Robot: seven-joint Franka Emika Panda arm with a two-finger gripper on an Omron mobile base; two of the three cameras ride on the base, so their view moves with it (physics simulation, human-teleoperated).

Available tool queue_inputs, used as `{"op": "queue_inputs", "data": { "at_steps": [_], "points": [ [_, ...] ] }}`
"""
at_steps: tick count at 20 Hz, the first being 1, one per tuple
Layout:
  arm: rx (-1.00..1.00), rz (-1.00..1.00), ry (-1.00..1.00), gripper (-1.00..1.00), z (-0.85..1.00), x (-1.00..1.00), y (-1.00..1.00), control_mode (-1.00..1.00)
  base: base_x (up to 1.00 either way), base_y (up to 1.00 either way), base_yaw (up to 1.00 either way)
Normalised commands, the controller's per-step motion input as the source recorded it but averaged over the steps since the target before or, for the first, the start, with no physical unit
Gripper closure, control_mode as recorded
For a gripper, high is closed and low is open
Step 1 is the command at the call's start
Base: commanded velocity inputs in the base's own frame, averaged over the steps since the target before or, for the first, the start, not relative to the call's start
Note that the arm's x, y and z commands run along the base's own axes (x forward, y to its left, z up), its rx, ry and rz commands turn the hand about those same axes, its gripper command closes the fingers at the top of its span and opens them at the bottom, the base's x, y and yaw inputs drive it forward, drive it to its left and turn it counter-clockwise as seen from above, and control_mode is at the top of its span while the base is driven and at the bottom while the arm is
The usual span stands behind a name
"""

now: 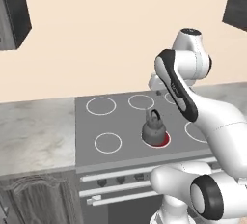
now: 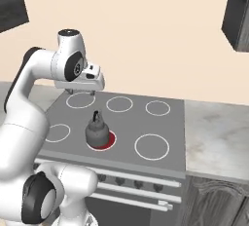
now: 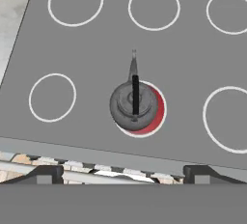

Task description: The kettle is done boiling. Turn off the stove, then wait for 300 timesteps before moving the kettle to the dining table.

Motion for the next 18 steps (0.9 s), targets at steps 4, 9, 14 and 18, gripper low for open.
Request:
{"op": "queue_inputs", "data": {
  "at_steps": [4,9,14,18],
  "points": [
    [0.0,0.0,0.0,-1.0,0.0,0.0,0.0,1.0,0.0,-0.65,0.14],
    [0.0,0.0,0.0,-1.0,0.0,0.0,0.0,1.0,0.0,-0.71,0.07],
    [0.0,0.0,0.0,-1.0,0.0,0.0,0.0,1.0,0.04,-0.54,0.03],
    [0.0,0.0,0.0,-1.0,0.0,0.0,0.0,1.0,0.22,-0.33,0.0]
  ]
}}
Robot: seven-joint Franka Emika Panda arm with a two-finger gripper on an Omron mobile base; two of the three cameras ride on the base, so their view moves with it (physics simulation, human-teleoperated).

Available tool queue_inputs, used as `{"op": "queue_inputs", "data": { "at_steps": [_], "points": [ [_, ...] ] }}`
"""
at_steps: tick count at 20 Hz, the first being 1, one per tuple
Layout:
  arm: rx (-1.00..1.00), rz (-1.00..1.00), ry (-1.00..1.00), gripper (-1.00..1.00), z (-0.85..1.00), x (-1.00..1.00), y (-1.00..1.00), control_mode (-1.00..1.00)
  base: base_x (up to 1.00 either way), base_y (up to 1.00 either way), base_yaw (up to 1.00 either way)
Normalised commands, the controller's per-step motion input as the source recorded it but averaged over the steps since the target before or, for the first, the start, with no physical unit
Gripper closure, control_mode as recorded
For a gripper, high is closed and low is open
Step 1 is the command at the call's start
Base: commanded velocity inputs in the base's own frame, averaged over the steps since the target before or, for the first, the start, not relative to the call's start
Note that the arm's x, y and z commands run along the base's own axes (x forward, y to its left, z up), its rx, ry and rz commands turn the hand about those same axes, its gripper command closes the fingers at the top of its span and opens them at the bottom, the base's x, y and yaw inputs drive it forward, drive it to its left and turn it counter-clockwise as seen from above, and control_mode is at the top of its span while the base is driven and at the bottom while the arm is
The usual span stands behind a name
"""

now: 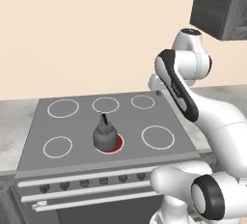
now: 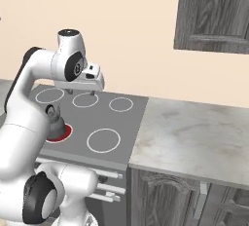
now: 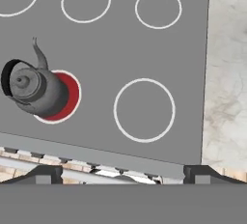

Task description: The kettle is done boiling. Turn off the stove, then wait for 300 timesteps before moving the kettle to the dining table.

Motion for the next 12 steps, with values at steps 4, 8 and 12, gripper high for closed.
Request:
{"op": "queue_inputs", "data": {
  "at_steps": [4,8,12],
  "points": [
    [0.0,0.0,0.0,-1.0,0.0,0.0,0.0,1.0,0.3,-0.06,-0.01],
    [0.0,0.0,0.0,-1.0,0.0,0.0,0.0,1.0,0.27,0.01,-0.02],
    [0.0,0.0,0.0,-1.0,0.0,0.0,0.0,1.0,0.0,0.0,0.0]
  ]
}}
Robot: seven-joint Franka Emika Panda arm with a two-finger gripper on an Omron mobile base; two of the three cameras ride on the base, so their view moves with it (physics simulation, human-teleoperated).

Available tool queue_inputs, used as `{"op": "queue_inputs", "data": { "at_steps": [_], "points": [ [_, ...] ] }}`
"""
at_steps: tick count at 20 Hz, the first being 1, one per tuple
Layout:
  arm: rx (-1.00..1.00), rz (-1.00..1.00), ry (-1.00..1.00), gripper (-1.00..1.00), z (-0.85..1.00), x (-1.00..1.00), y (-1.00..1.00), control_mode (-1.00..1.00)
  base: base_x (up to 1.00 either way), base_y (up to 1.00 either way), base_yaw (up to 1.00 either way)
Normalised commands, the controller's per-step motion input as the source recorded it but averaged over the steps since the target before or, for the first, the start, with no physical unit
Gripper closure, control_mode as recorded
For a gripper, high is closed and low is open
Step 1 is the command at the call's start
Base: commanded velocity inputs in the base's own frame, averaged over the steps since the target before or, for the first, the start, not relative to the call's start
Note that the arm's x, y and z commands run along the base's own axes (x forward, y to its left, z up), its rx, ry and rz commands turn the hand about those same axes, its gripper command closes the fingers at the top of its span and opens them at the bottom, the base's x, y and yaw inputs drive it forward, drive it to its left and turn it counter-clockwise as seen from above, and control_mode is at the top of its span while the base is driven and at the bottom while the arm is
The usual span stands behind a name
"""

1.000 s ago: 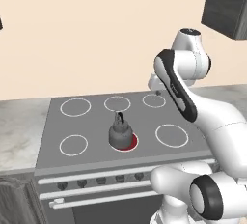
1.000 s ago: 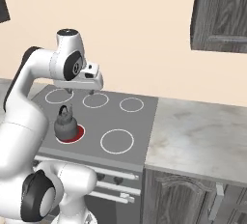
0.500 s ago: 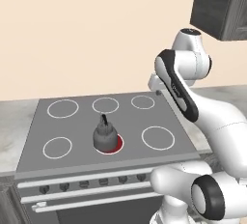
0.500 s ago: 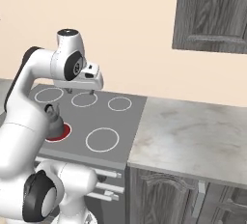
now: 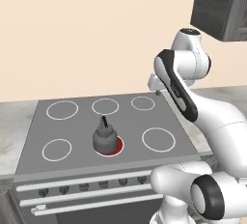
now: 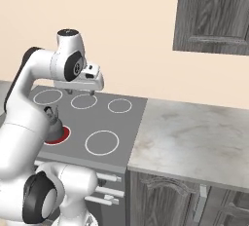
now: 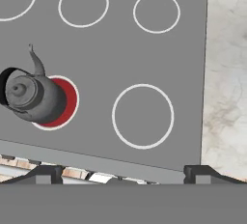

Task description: The kettle is done boiling. Turn off the stove, then wait for 300 timesteps before moving the kettle to the dining table.

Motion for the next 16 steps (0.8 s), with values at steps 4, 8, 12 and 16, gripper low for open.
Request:
{"op": "queue_inputs", "data": {
  "at_steps": [4,8,12,16],
  "points": [
    [0.0,0.0,0.0,-1.0,0.0,0.0,0.02,-1.0,0.0,0.0,0.0],
    [-0.06,0.0,-0.04,-1.0,0.01,-0.09,0.43,-1.0,0.0,0.0,0.0],
    [-0.08,0.0,0.0,-1.0,0.0,-0.01,0.51,-1.0,0.0,0.0,0.0],
    [-0.1,0.0,0.0,-1.0,0.0,-0.01,0.59,-1.0,0.0,0.0,0.0]
  ]
}}
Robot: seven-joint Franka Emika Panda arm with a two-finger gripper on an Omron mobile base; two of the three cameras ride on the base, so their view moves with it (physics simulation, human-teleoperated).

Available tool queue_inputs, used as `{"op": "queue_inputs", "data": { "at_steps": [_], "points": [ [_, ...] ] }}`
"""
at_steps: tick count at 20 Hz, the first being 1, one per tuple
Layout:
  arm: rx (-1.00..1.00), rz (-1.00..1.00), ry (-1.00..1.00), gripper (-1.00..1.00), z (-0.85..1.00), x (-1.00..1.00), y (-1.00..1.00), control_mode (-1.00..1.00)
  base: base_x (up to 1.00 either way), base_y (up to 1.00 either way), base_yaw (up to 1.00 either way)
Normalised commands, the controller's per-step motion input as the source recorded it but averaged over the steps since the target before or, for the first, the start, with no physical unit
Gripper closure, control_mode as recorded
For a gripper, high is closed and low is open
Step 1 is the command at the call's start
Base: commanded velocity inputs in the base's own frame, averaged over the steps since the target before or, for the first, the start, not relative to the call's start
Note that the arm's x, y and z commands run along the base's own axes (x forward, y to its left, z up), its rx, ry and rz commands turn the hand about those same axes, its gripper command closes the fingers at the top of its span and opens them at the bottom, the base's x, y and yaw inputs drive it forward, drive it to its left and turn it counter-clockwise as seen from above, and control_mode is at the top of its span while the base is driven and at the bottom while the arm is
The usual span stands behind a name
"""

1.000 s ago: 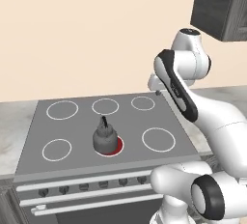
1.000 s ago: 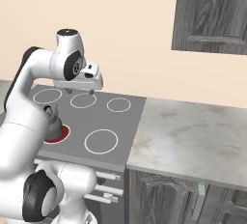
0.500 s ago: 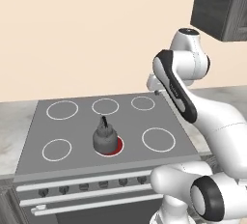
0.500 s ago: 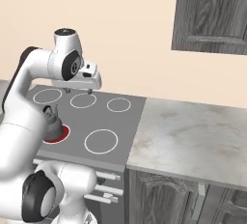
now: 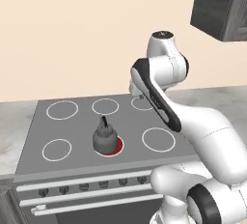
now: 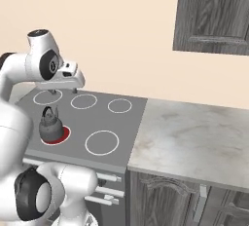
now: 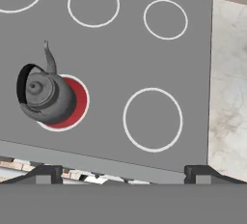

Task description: The kettle is done boiling. Turn off the stove, then wait for 300 timesteps before moving the kettle to the dining table.

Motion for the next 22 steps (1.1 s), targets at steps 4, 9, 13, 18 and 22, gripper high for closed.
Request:
{"op": "queue_inputs", "data": {
  "at_steps": [4,9,13,18,22],
  "points": [
    [-0.13,0.01,-0.01,-1.0,0.0,-0.12,0.61,-1.0,0.0,0.0,0.0],
    [-0.14,0.04,-0.11,-1.0,0.0,-0.34,0.45,-1.0,0.0,0.0,0.0],
    [-0.15,0.05,-0.17,-1.0,0.0,-0.38,0.45,-1.0,0.0,0.0,0.0],
    [-0.15,0.06,-0.17,-1.0,0.0,-0.36,0.46,-1.0,0.0,0.0,0.0],
    [-0.16,0.05,-0.16,-1.0,0.0,-0.37,0.49,-1.0,0.0,0.0,0.0]
  ]
}}
